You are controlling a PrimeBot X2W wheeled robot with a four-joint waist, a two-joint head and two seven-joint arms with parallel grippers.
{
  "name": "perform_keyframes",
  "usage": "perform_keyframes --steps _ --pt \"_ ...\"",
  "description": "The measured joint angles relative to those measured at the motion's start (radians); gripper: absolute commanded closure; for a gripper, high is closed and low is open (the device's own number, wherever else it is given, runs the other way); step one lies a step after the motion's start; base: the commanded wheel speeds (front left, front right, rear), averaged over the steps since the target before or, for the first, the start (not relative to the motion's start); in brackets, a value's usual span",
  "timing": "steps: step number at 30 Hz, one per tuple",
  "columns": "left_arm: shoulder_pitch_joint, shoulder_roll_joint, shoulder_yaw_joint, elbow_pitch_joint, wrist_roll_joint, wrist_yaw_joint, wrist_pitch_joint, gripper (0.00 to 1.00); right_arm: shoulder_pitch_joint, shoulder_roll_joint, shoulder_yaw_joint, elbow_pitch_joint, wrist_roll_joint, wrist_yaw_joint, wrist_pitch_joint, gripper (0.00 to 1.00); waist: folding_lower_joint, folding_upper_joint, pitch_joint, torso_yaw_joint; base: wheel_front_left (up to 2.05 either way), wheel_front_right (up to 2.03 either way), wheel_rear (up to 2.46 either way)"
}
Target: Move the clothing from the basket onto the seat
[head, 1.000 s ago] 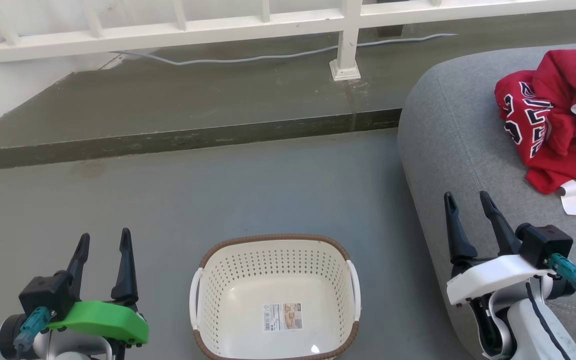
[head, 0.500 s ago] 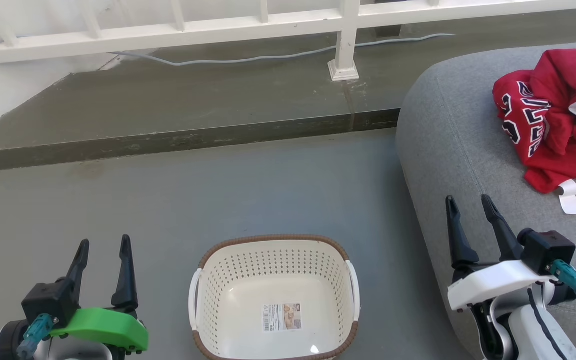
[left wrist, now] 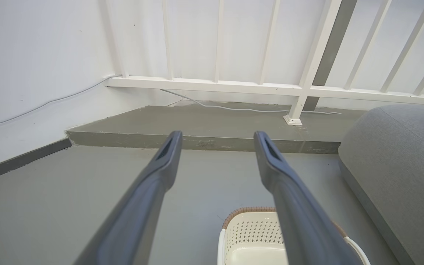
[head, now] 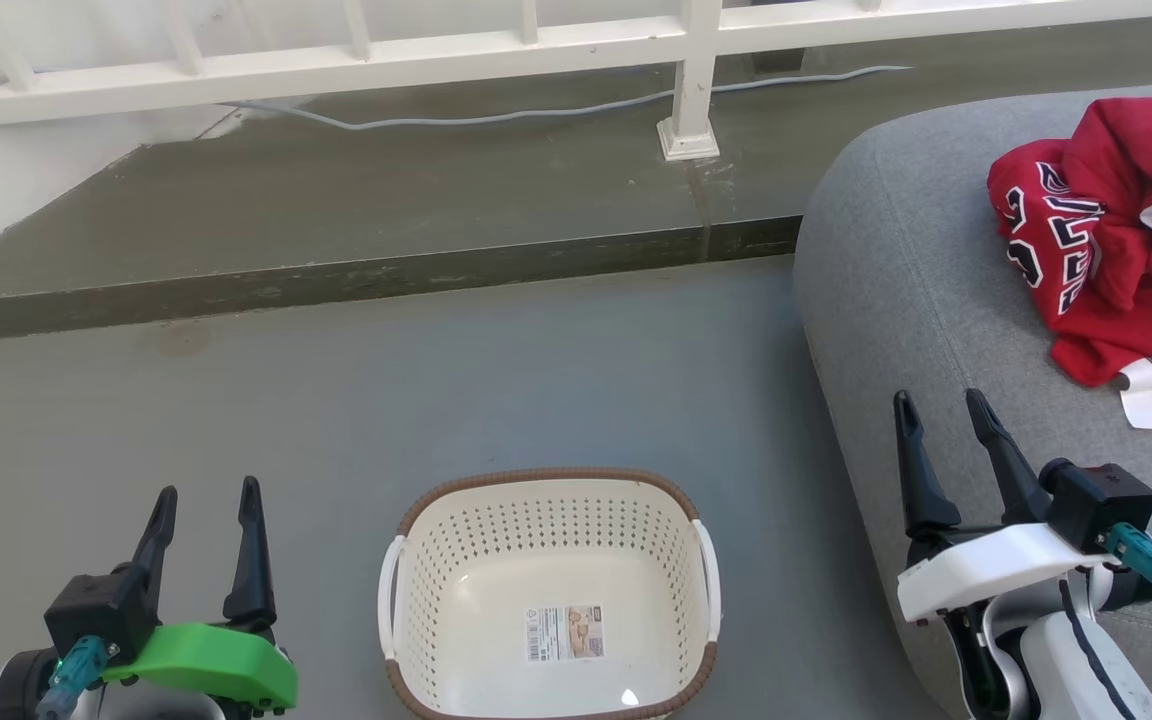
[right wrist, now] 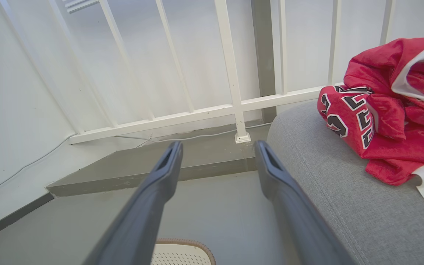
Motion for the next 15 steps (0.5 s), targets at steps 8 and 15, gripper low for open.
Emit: perform_keyframes --steps 8,15 --pt "0.001 -0.003 0.004 -0.003 0.005 0.0 0.0 0.0 0.002 -0.002 -0.002 -0.009 0.0 -0.007 0.0 0.0 0.0 0.0 0.002 0.001 0.0 0.0 0.0" --pt "0.005 -0.016 -0.001 0.025 0.003 -0.001 0.005 1.0 0.023 0.006 0.002 0.014 0.0 -0.007 0.0 1.0 0.0 0.0 0.004 0.002 0.0 0.0 0.0"
